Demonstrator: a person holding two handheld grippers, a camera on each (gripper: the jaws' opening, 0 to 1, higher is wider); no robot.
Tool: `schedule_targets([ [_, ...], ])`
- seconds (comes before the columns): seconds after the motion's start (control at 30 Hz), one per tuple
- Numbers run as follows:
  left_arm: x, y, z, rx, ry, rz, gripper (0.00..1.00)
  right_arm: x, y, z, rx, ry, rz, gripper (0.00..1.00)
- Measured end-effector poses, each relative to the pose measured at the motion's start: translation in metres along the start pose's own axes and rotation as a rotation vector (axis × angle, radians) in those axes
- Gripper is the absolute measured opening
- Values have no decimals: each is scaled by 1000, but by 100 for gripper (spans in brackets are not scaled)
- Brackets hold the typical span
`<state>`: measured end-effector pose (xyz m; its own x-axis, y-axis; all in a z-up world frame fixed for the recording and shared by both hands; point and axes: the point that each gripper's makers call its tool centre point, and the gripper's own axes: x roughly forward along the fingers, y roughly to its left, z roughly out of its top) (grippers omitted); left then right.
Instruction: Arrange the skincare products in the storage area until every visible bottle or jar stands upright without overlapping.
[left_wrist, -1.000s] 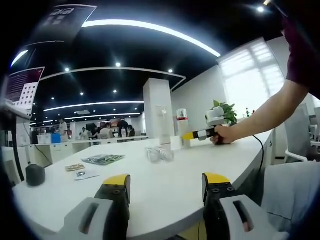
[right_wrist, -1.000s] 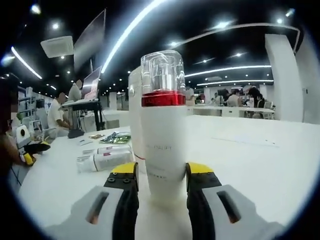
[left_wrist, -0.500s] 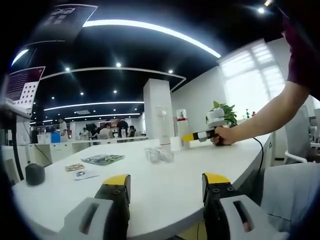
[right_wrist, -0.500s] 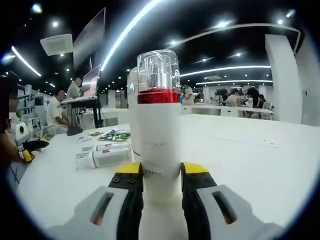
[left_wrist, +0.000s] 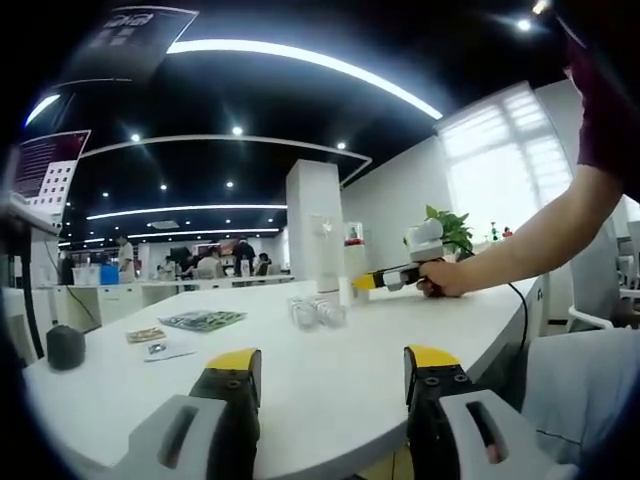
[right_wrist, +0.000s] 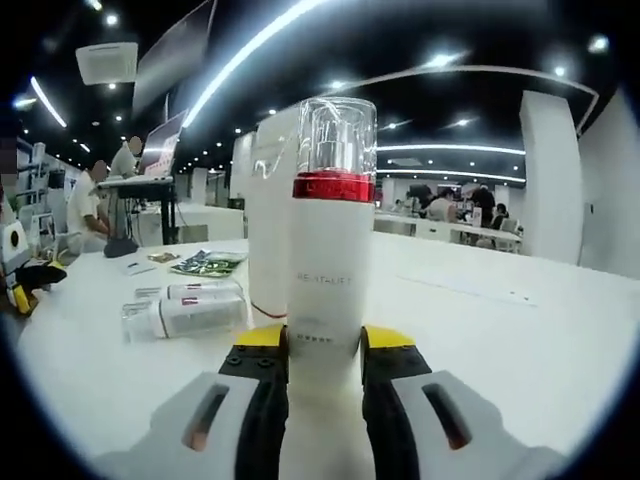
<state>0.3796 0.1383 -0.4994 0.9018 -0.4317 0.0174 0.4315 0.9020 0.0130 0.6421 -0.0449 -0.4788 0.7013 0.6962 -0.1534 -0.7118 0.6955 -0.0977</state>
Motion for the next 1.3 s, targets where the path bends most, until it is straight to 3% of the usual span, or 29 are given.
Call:
schedule_targets([
  [0.3,2,-2,0,1,-3,-10,60,-8,2,5,66,-24,21,27],
  [0.43,2,-2,0,11,-2,-12,59,-10,6,-5,-37,26,-11,30],
  [0.6,1,-2,0,5,-2,-17,59,-10,9,-10,-14,61,-10,24],
  [0.8,0,-3,-1,19,4,-17,60,-17,22,-12,-17,68,-3,26],
  [0.97,-2,-3,-2,22,8,-16,60,-17,28,-15,-36,85,17,17],
  [1.07,-2,-2,-2,17,8,-13,60,-14,26,-13,-26,76,8,22],
  [1.2,-2,-2,-2,23,11,-10,60,-1,25,-11,21,82,2,39],
  [1.3,-2,-2,-2,21,11,-9,60,6,23,-6,41,66,-15,37],
])
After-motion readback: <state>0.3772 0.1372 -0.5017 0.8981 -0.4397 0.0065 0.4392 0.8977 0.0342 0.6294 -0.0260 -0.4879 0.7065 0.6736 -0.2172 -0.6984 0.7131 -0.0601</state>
